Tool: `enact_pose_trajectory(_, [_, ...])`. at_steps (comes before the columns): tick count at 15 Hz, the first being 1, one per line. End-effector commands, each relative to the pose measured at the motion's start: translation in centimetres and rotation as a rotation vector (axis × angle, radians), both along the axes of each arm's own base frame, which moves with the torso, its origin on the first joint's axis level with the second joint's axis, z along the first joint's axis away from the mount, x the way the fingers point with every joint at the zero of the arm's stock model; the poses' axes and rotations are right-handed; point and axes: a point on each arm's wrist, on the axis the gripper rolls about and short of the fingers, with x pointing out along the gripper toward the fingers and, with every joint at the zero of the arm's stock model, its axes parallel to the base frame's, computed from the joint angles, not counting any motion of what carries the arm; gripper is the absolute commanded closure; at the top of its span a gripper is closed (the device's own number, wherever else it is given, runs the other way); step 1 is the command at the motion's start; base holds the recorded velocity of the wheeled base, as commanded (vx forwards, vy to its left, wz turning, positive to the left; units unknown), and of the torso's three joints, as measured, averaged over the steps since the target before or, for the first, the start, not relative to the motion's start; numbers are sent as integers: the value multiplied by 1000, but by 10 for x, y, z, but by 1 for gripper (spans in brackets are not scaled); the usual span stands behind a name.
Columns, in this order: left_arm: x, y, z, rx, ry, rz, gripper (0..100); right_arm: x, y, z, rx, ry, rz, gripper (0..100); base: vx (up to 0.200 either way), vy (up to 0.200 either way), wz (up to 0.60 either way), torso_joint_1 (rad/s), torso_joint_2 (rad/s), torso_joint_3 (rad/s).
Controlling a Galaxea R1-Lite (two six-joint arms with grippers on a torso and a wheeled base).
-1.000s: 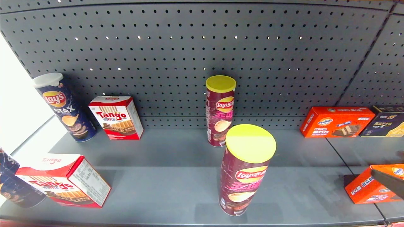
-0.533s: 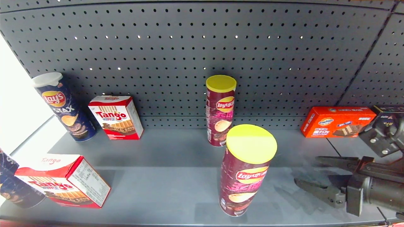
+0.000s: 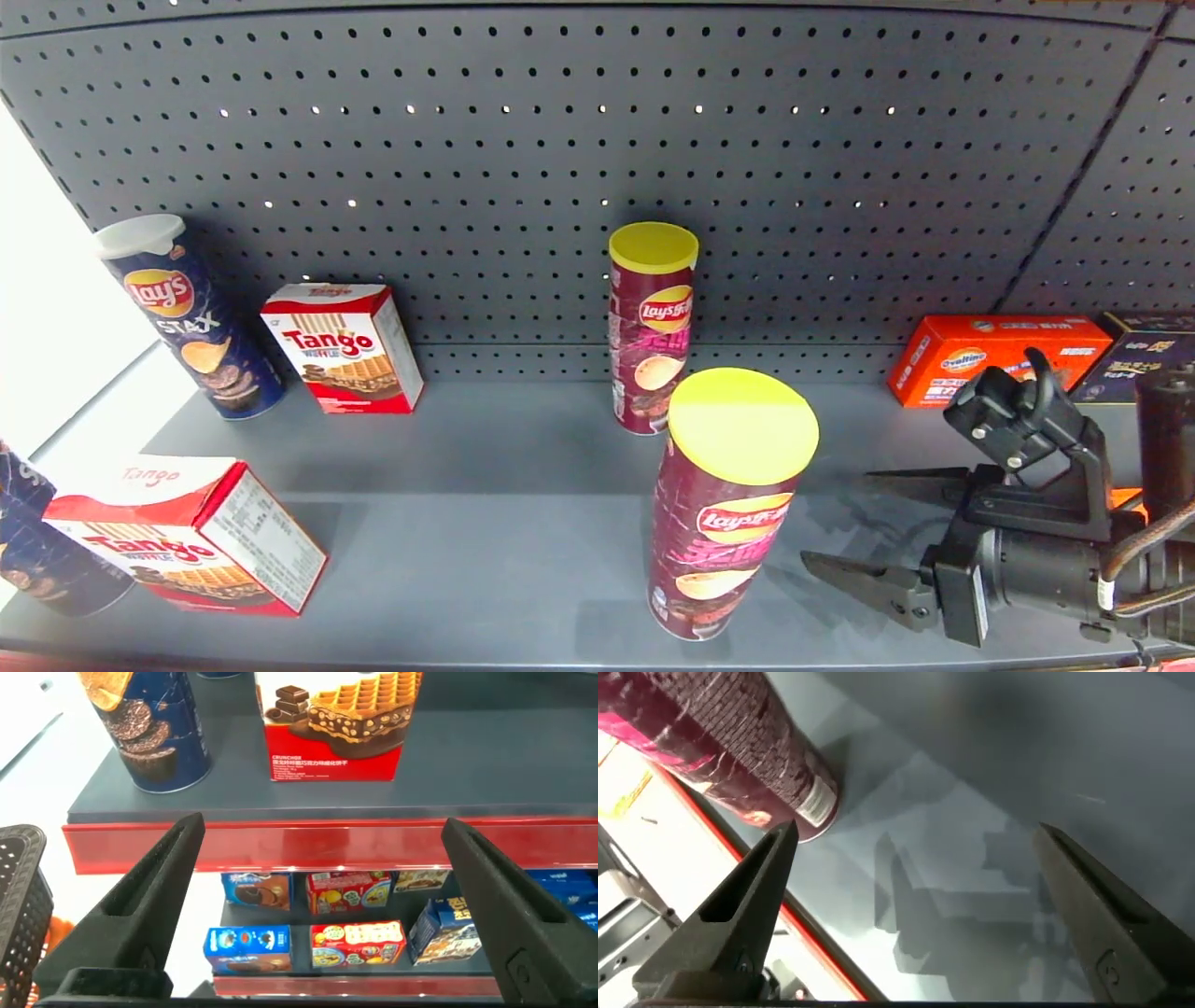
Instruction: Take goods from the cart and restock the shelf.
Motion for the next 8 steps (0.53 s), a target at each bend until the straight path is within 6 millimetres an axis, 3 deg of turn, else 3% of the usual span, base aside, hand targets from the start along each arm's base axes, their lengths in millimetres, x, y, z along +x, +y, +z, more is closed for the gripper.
enact_pose_trajectory(1, [0,0,0,0,3,0,0,4,8,-6,-19,25,21,0,0,0,0,0,0,0])
enact_pose_trajectory(8, [0,0,0,0,4,0,0,20,32,-5,-35,31,46,0,0,0,0,0,0,0])
